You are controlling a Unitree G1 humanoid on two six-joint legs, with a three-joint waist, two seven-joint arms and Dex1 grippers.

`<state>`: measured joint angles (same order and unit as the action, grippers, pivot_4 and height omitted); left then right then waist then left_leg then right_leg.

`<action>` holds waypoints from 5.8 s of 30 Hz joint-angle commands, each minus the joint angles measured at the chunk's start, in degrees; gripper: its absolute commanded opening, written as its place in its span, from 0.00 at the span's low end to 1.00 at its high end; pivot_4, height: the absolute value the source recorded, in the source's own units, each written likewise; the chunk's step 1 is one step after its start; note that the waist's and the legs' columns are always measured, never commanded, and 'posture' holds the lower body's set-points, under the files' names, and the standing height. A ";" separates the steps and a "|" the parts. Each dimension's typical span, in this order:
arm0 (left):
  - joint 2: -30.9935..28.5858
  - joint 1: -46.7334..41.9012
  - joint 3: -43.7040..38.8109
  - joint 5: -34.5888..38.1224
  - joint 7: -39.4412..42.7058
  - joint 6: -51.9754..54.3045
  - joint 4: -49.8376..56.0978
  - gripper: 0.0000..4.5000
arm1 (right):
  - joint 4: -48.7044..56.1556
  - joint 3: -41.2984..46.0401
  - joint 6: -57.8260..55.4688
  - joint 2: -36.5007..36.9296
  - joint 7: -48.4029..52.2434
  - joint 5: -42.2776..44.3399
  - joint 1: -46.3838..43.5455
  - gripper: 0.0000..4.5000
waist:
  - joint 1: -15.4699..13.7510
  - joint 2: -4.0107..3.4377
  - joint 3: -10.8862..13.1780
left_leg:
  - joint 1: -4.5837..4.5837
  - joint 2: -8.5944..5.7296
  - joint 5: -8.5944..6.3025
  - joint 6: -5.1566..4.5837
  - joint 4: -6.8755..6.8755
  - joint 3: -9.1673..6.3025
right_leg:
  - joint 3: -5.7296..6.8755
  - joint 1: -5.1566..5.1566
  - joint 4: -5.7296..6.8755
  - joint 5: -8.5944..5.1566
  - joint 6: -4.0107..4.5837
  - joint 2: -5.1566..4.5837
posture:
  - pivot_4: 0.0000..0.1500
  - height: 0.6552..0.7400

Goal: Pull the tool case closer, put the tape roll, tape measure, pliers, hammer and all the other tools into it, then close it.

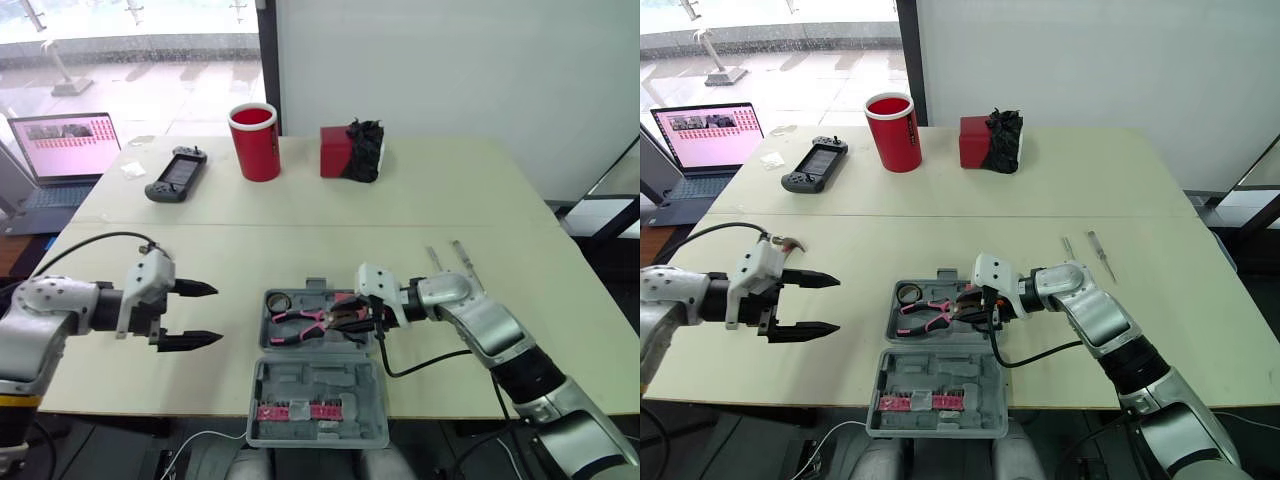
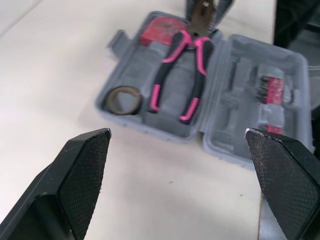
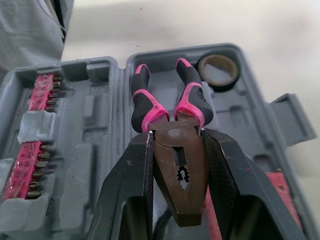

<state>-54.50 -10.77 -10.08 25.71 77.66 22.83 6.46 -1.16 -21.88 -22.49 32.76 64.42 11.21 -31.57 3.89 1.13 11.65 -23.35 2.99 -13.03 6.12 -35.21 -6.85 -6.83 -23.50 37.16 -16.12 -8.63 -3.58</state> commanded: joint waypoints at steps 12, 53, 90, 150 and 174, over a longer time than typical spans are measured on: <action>0.17 3.06 -0.80 1.81 -4.39 0.53 5.95 1.00 | -7.93 -1.91 7.04 -6.66 -0.89 -4.80 0.87 0.21 | 0.21 0.00 0.00 | 0.07 0.01 0.00 0.00 0.05 0.00 | 0.00 0.01 0.02 0.08 -0.13 0.02 | 1.00 1.00; 4.79 -1.97 8.95 -2.29 -8.41 -1.30 5.10 1.00 | -17.69 -4.40 -3.74 -15.35 -13.48 -10.50 2.75 0.02 | 0.41 0.02 -0.03 | 0.42 0.04 0.00 0.00 0.08 0.00 | -0.01 0.28 0.09 0.10 -0.13 0.06 | 1.00 1.00; 10.83 5.48 11.61 -11.89 -9.43 -26.77 -15.95 0.11 | 2.06 5.09 12.42 11.04 2.70 -7.76 12.95 0.00 | 0.03 -0.06 -0.58 | 0.79 0.02 -0.02 0.01 0.21 0.08 | -0.10 0.70 -0.17 -0.14 0.15 0.01 | 1.00 1.00; 22.79 -6.22 17.38 -19.81 -15.88 -25.10 -23.25 0.01 | -12.64 1.64 13.23 -1.10 -0.40 -14.00 6.38 0.00 | 0.10 -0.07 -0.56 | 0.89 0.01 -0.01 0.01 0.16 0.07 | -0.10 0.82 -0.16 -0.11 0.15 0.03 | 1.00 1.00; 24.50 -11.00 18.67 -21.30 -17.36 -27.43 -27.37 0.01 | -19.63 2.66 15.56 -3.95 -5.04 -16.87 2.78 0.00 | 0.07 -0.06 -0.56 | 0.92 0.01 -0.01 0.01 0.17 0.07 | -0.10 0.84 -0.15 -0.09 0.14 0.03 | 1.00 1.00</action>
<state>-31.47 -20.07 7.21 3.74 59.57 -1.94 -22.99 -20.37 -17.81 -6.94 30.33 60.78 -4.46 -28.51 3.96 1.07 11.09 -22.43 3.01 -13.05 6.13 -35.04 -6.77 -6.93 -22.66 37.01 -16.21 -8.50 -3.54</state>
